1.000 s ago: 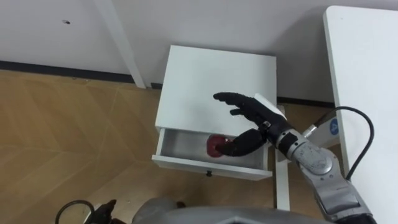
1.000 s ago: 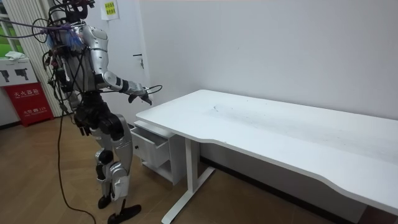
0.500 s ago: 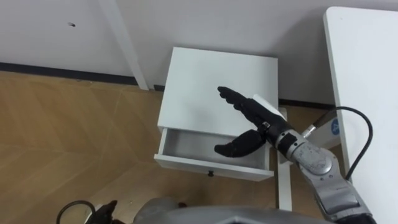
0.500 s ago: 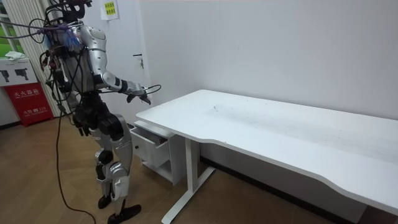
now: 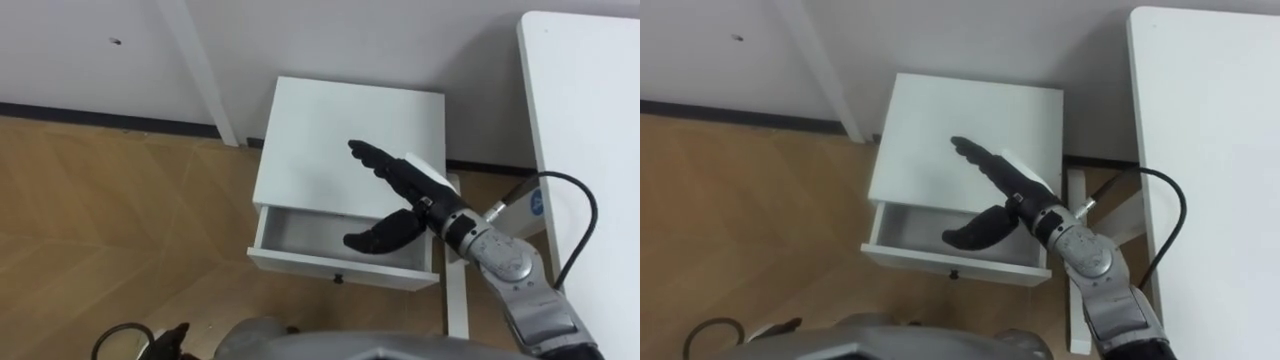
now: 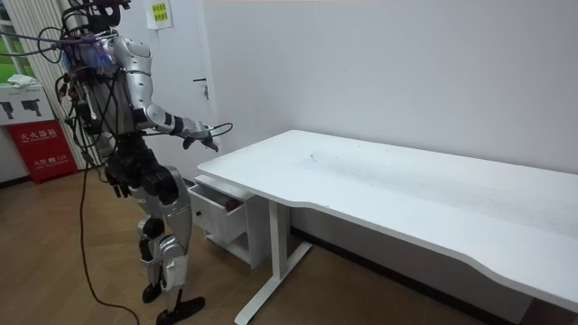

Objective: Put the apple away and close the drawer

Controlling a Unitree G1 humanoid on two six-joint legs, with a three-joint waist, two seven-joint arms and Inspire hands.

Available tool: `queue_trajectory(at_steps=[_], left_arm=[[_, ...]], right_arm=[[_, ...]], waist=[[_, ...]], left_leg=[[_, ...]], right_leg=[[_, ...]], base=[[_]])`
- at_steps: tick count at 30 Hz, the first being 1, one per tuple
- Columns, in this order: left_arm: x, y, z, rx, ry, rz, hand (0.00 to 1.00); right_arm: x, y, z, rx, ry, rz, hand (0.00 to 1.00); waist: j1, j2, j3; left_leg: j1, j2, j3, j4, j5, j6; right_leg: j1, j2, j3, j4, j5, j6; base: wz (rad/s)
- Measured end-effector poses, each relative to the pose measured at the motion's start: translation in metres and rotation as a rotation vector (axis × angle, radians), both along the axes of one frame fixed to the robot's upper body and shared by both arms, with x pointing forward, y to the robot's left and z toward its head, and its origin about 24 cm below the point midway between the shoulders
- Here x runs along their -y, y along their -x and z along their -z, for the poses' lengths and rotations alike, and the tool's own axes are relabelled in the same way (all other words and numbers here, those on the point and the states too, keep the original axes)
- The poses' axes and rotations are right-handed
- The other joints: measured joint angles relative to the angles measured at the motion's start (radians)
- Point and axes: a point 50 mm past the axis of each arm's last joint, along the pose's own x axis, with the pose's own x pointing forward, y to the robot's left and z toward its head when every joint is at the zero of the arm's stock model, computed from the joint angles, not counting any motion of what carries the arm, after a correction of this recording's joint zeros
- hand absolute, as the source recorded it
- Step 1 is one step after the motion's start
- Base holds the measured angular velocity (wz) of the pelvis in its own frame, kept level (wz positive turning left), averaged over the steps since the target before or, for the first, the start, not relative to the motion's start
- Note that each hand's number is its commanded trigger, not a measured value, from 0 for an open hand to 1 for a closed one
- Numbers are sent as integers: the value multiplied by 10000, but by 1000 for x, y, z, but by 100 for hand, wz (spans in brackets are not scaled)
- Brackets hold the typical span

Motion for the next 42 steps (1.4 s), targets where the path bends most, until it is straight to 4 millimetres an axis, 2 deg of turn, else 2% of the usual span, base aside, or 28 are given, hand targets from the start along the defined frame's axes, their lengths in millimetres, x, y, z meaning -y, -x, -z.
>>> queue_trajectory(at_steps=[4,6,7,9,10,11,12,14,15,16,17,21,24,25,27,28,29,30,31,33,34,36,37,38,39,40,41,42], left_arm=[[-1,-3,-1,158,38,-172,0],[-1,-4,-1,210,112,-135,0],[0,-4,-1,230,229,-132,0],[0,-4,-1,305,317,-137,0],[-3,-10,-2,410,291,-109,0],[-6,-12,-2,370,228,-103,0],[-7,-13,-3,363,233,-91,0],[-12,-13,-4,431,138,-285,0],[-16,-12,-5,403,48,-351,0],[-23,-11,-7,410,-136,-464,0],[-29,-11,-9,509,-238,-730,0],[-30,-12,-9,556,-376,-988,0],[-27,0,-6,71,-350,-1169,0],[-25,5,-5,-126,-306,-1377,0],[-19,18,-2,-434,-177,-1793,0],[-13,34,0,-785,-48,-2283,0],[-20,31,-2,-685,-190,-2231,0],[-26,30,-4,-596,-369,-2226,0],[-35,26,-7,-429,-737,-2353,0],[-26,33,-4,-506,-659,-2470,0],[-22,33,-3,-484,-578,-2478,0],[-23,37,-3,-530,-671,-2579,0],[-27,40,-4,-484,-923,-2751,0],[-30,46,-6,-509,-1222,-2917,0],[-32,49,-7,-532,-1342,-2975,0],[-34,54,-8,-602,-1536,-3164,0],[-35,56,-8,-713,-1629,-3278,0],[-36,56,-8,-730,-1667,-3294,0]], right_arm=[[2,-1,-2,65,-94,87,0],[6,-2,-3,92,-115,236,0],[12,-3,-5,151,-40,428,0],[23,-6,-8,338,72,908,0],[30,-8,-10,485,88,1292,0],[37,-9,-11,533,-49,1724,0],[41,-9,-11,569,-24,1899,0],[51,-10,-11,625,-105,2471,0],[52,-11,-11,631,-286,2582,0],[54,-11,-13,757,-583,2771,0],[58,-11,-15,910,-882,3104,0],[88,3,8,368,-1451,5322,0],[102,22,26,-438,-1816,6799,0],[107,33,35,-839,-2008,7579,0],[115,48,49,-1590,-2032,8649,0],[116,55,59,-2082,-2155,9327,0],[114,59,61,-2058,-2836,9848,0],[114,60,60,-1945,-3121,10002,0],[113,60,62,-1971,-3194,10098,0],[117,66,67,-2408,-2872,10491,0],[120,75,71,-2681,-2668,10844,0],[126,95,82,-3456,-2115,11424,0],[128,119,94,-4442,-1620,11823,0],[128,143,102,-5356,-1170,12126,0],[128,156,106,-5858,-933,12258,0],[127,180,112,-6850,-314,12452,0],[126,200,116,-7665,364,12540,0],[125,209,118,-8011,666,12562,0]], waist=[[-41,34,2],[-59,167,40],[-117,262,47],[-264,380,8],[-467,326,30],[-579,204,41],[-584,222,32],[-508,497,67],[-502,487,68],[-482,476,84],[-537,587,123],[-826,893,115],[-993,1158,58],[-1153,1325,61],[-1359,1542,94],[-1351,1309,1],[-1518,1439,116],[-1605,1619,95],[-1727,1491,125],[-1660,1372,128],[-1688,1329,118],[-1762,1240,70],[-1715,1121,50],[-1658,920,-40],[-1625,759,-81],[-1548,574,-43],[-1445,480,-46],[-1403,492,-40]], left_leg=[[-98,1,13,185,-58,45],[-172,32,34,480,-205,100],[-210,42,72,654,-306,180],[-349,11,247,967,-442,340],[-353,-13,838,1164,-579,520],[-322,-50,1245,1401,-738,705],[-312,-59,1346,1570,-843,804],[-207,58,1420,1999,-1140,1105],[-198,69,1435,2060,-1178,1166],[-250,93,1479,2213,-1230,1260],[-385,222,1447,2467,-1301,1375],[-648,397,1372,3117,-1506,1710],[-670,387,1370,3325,-1625,1728],[-661,413,1371,3373,-1688,1602],[-448,359,1470,3191,-1775,752],[-101,217,1565,3199,-1851,-569],[-603,924,451,5370,-2522,366],[-765,1460,-317,5716,-3159,355],[-1072,1596,-35,6434,-3790,580],[-1045,1334,106,6305,-3827,599],[-1102,1036,153,5968,-3662,390],[-1079,818,501,5210,-3189,638],[-962,573,631,4574,-2853,740],[-756,327,807,3902,-2564,748],[-604,219,912,3544,-2421,787],[-304,1,1085,2931,-2163,983],[-67,-82,1215,2525,-2054,1002],[34,-103,1259,2359,-2020,985]], right_leg=[[-22,1,-14,60,-1,1],[-75,-23,-36,409,-20,28],[-313,-195,-30,1088,-124,171],[-1069,-741,-37,3007,-223,229],[-1651,-1302,54,4535,-192,223],[-2265,-1820,382,5972,90,81],[-2570,-1977,557,6548,405,13],[-3947,-2109,1546,8593,2563,-92],[-4443,-2078,1822,9344,2744,-116],[-5363,-1965,2090,11260,2371,-40],[-6230,-1803,2033,13036,1863,-78],[-8812,-1468,1460,15715,491,-24],[-9953,-1559,1558,16076,161,-59],[-10339,-1560,1765,16164,158,-60],[-10641,-1471,2168,16208,176,-112],[-10699,-1507,2518,16096,134,-140],[-10976,-1562,2855,16578,50,-4],[-11132,-1550,3041,16930,34,16],[-11130,-1770,3649,17169,23,51],[-10358,-1792,3791,17058,41,114],[-9911,-1927,3752,16670,119,187],[-9005,-1945,3429,15276,183,207],[-8143,-1891,3077,13803,227,281],[-7075,-1835,2667,11980,257,329],[-6503,-1753,2473,10965,272,356],[-5325,-1554,2165,9002,264,372],[-4203,-1153,2078,7230,145,429],[-3706,-952,2092,6428,16,475]], base=[[4],[11],[21],[41],[72],[70],[43],[3],[-19],[-13],[-12],[7],[-1],[0],[-19],[-17],[-3],[44],[16],[-2],[0],[-4],[-12],[-19],[-26],[-36],[-38],[-43]])
